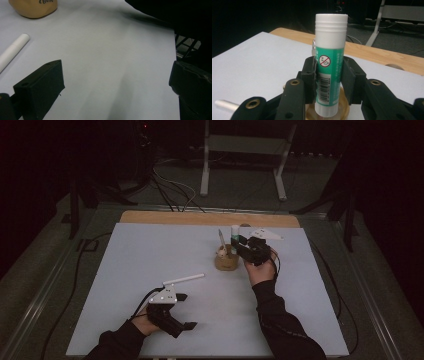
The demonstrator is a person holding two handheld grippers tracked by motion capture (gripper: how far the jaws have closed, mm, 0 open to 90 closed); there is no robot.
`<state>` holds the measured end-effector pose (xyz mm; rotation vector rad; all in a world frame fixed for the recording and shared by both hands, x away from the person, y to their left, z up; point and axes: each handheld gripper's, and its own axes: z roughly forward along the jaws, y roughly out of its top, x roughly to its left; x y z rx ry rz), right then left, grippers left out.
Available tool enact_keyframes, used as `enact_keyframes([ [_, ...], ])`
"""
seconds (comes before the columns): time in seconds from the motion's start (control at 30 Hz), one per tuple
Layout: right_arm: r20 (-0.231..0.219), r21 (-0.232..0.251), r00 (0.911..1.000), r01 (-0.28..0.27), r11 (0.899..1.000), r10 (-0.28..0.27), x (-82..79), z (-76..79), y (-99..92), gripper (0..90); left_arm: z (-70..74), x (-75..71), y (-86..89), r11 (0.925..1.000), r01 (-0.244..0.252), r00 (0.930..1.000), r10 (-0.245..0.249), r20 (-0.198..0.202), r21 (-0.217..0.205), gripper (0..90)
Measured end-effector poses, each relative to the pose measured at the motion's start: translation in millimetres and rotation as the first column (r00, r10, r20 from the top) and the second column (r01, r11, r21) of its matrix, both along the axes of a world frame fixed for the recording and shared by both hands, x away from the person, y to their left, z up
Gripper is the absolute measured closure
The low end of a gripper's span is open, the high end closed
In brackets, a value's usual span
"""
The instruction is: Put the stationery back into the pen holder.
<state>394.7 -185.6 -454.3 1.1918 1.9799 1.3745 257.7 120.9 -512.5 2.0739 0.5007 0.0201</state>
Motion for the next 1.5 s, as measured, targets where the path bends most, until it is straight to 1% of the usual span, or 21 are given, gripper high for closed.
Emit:
enact_keyframes([
  [0.1, -0.010, 0.008, 0.9999, -0.002, 1.000, 0.002, 1.8, -3.3, -0.4, 66.3, -0.2, 0.0, 0.1, 1.0000, 0.000, 1.0000, 0.000, 0.001, 0.003, 0.5],
  [0.27, -0.033, 0.007, 0.9995, 0.002, 1.000, -0.002, 4.5, -10.8, 0.0, 66.3, -0.3, 0.0, 0.1, 1.0000, 0.000, 1.0000, 0.000, 0.000, 0.002, 0.5],
  [0.33, -0.044, 0.019, 0.9990, 0.003, 1.000, -0.002, 5.2, -13.9, -0.4, 66.3, -0.3, -0.1, 0.0, 1.0000, 0.002, 1.0000, -0.002, -0.001, 0.002, 0.5],
  [0.43, -0.060, 0.023, 0.9982, 0.003, 1.000, -0.001, 6.0, -17.9, -0.5, 66.2, -0.1, -0.4, 0.0, 1.0000, 0.004, 1.0000, -0.004, 0.000, 0.002, 0.5],
  [0.53, -0.076, 0.019, 0.9971, 0.007, 1.000, -0.006, 6.4, -20.3, -0.6, 65.4, 0.3, -0.5, 0.0, 1.0000, 0.005, 1.0000, -0.005, 0.000, -0.001, 0.5],
  [0.57, -0.073, 0.020, 0.9972, 0.014, 1.000, -0.012, 5.8, -20.5, -1.1, 64.2, 0.6, -0.5, 0.0, 1.0000, 0.006, 1.0000, -0.006, 0.000, 0.000, 0.5],
  [0.6, -0.068, 0.035, 0.9976, 0.016, 0.999, -0.014, 5.0, -19.8, -2.2, 59.5, 0.9, -0.6, 0.1, 1.0000, 0.005, 1.0000, -0.005, 0.001, 0.003, 0.5],
  [0.67, -0.063, 0.055, 0.9978, 0.024, 0.998, -0.021, 3.6, -15.9, -4.8, 53.6, 1.5, -1.0, 0.2, 1.0000, 0.005, 1.0000, -0.005, -0.001, -0.001, 0.5],
  [0.73, -0.062, 0.072, 0.9980, 0.019, 0.997, -0.015, 2.0, -10.5, -7.2, 47.7, 2.1, -1.2, 0.2, 1.0000, 0.003, 1.0000, -0.003, -0.002, -0.001, 0.5],
  [0.83, -0.043, 0.087, 0.9990, 0.019, 0.996, -0.015, -3.9, -2.1, -10.1, 37.7, 3.0, -1.7, 0.0, 1.0000, 0.008, 1.0000, -0.008, 0.000, -0.006, 0.5],
  [0.97, -0.049, 0.116, 0.9985, -0.021, 0.993, 0.027, -12.6, 6.4, -11.9, 28.8, 5.2, -1.9, 0.2, 0.9998, 0.017, 0.9998, -0.017, 0.001, -0.011, 0.5],
  [1.0, -0.051, 0.121, 0.9978, -0.037, 0.992, 0.043, -15.4, 7.9, -12.4, 25.3, 5.7, -2.1, 0.2, 0.9998, 0.017, 0.9999, -0.017, 0.001, -0.012, 0.5],
  [1.03, -0.046, 0.124, 0.9962, -0.067, 0.990, 0.073, -18.1, 8.9, -12.9, 22.5, 6.5, -2.2, 0.4, 0.9997, 0.020, 0.9998, -0.020, 0.000, -0.014, 0.5],
  [1.07, -0.045, 0.116, 0.9957, -0.075, 0.990, 0.080, -21.2, 9.9, -12.9, 20.8, 7.2, -2.1, 0.4, 0.9997, 0.021, 0.9998, -0.021, -0.001, -0.013, 0.4],
  [1.1, -0.051, 0.104, 0.9941, -0.090, 0.990, 0.096, -24.2, 10.3, -12.9, 17.0, 8.0, -2.3, 0.3, 0.9996, 0.022, 0.9998, -0.022, -0.003, -0.017, 0.5],
  [1.13, -0.056, 0.091, 0.9928, -0.101, 0.991, 0.106, -26.6, 10.6, -12.5, 15.0, 9.1, -2.4, 0.4, 0.9995, 0.027, 0.9996, -0.027, -0.002, -0.017, 0.5],
  [1.17, -0.059, 0.084, 0.9923, -0.104, 0.991, 0.109, -29.2, 10.8, -12.6, 15.1, 10.5, -2.6, 0.6, 0.9995, 0.026, 0.9997, -0.026, 0.000, -0.019, 0.5],
  [1.2, -0.068, 0.083, 0.9914, -0.106, 0.991, 0.111, -31.7, 10.9, -12.8, 14.2, 11.9, -2.9, 0.6, 0.9994, 0.025, 0.9997, -0.025, 0.001, -0.022, 0.5],
  [1.3, -0.090, 0.095, 0.9859, -0.132, 0.987, 0.141, -37.3, 11.3, -14.3, 6.4, 16.0, -3.0, 1.5, 0.9991, 0.031, 0.9995, -0.031, 0.003, -0.028, 0.5],
  [1.37, -0.091, 0.105, 0.9840, -0.144, 0.984, 0.153, -41.7, 11.6, -15.9, 3.7, 17.6, -1.9, 2.2, 0.9992, 0.027, 0.9996, -0.027, -0.001, -0.031, 0.4],
  [1.5, -0.081, 0.117, 0.9800, -0.171, 0.978, 0.181, -51.4, 11.5, -18.8, 3.2, 19.6, 0.3, 5.4, 0.9994, 0.015, 0.9999, -0.014, 0.007, -0.031, 0.5],
])
